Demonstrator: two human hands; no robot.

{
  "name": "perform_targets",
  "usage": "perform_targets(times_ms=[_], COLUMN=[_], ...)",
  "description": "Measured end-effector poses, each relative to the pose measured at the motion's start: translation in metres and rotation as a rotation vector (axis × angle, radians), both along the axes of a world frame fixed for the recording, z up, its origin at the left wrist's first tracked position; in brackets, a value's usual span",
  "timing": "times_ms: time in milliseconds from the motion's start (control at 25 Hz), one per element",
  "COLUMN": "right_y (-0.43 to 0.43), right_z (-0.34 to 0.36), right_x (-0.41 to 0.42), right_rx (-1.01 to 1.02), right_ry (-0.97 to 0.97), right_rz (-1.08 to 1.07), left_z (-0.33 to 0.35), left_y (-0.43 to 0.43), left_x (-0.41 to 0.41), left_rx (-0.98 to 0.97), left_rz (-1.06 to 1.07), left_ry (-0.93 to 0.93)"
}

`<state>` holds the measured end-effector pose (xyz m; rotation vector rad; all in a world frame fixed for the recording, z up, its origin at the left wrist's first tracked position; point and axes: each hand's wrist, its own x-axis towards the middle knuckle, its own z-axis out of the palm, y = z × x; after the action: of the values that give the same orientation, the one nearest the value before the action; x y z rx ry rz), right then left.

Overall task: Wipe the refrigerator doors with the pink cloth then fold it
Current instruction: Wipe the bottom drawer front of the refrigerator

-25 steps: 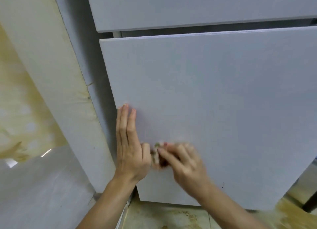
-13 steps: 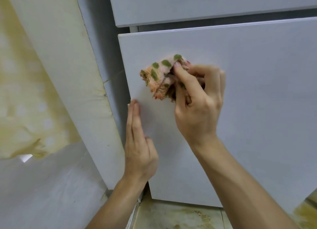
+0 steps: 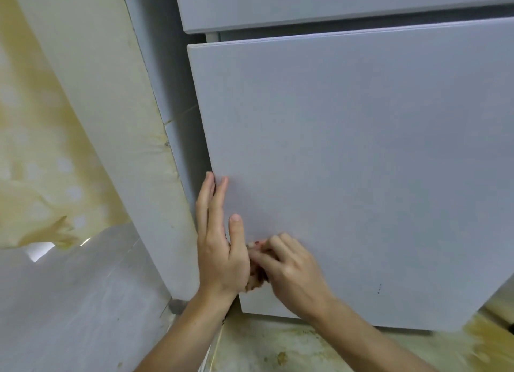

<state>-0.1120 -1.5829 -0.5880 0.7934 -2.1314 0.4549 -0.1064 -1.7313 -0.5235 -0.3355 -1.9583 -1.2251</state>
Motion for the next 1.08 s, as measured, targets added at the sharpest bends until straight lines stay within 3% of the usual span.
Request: perform_targets(times_ms=[160,280,400,520,600,680,760,840,880,1000,1080], right_y=[0.036,0.054,0.064,0.072,0.073,0.073,0.076,0.077,0.078,0.091,0.103], right_z=[0.063,0.104,0.119,0.122,0.126,0.127,0.129,0.13,0.131,0.151,0.17], right_x=[0.035,0.053,0.064,0.069,0.072,0.074,0.077,0.077,0.075,0.069,0.07], right_rx=[-0.567,-0.921,-0.965,-0.78,-0.743,-0.848,-0.935,-0.915,-0.933,-1.218,-1.291], right_ry=[-0.456,-0.75,-0.81,-0.691,-0.646,-0.745,-0.835,-0.801,-0.773,-0.754,-0.736], right_rz=[0.026,0.146,0.115,-0.078,-0.098,0.009,0.087,0.091,0.076,0.125,0.142], left_z=[-0.007,0.005,0.021,0.028,0.031,0.034,0.037,0.038,0.039,0.046,0.052], left_y=[0.003,0.029,0.047,0.056,0.061,0.062,0.057,0.049,0.045,0.031,0.025], left_x=[0.012,0.032,0.044,0.049,0.053,0.053,0.048,0.044,0.042,0.032,0.028], left_rx=[-0.071,0.063,0.132,-0.025,-0.019,-0.046,-0.198,-0.295,-0.248,0.185,0.362], left_rz=[-0.029,-0.331,-0.543,-0.628,-0.558,-0.424,-0.34,-0.382,-0.434,-0.652,-0.758], left_ry=[0.118,-0.081,-0.306,-0.375,-0.377,-0.332,-0.252,-0.241,-0.29,-0.456,-0.534])
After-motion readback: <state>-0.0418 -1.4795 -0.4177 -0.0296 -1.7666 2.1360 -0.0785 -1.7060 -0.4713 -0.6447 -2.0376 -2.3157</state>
